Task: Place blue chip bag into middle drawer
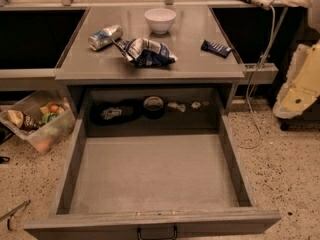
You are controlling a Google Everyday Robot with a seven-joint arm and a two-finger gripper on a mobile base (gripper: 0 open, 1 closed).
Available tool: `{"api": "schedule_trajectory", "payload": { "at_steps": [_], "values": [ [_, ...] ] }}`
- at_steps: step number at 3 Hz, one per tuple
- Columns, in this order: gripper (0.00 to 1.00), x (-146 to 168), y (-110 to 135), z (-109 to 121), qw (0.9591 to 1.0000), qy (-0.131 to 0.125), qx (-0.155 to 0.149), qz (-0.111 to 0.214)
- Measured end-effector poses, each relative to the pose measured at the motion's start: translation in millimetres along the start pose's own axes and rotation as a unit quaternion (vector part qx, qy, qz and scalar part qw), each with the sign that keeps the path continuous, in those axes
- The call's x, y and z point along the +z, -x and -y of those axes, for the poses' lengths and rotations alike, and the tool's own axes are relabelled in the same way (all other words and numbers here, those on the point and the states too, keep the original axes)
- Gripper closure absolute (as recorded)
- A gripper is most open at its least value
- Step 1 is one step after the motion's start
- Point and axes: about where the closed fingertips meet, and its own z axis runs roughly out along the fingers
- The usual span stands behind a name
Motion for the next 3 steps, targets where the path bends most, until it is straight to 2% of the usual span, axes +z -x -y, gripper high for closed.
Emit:
{"api": "schedule_trajectory", "payload": {
  "at_steps": [1, 2, 3],
  "values": [
    [0.0, 0, 0, 0, 1.0, 0.0, 0.0, 0.0],
    [0.0, 26, 6, -11, 0.9998, 0.009, 0.008, 0.016],
    [0.0, 92, 25, -13, 0.9977, 0.028, 0.0, 0.061]
  ]
}}
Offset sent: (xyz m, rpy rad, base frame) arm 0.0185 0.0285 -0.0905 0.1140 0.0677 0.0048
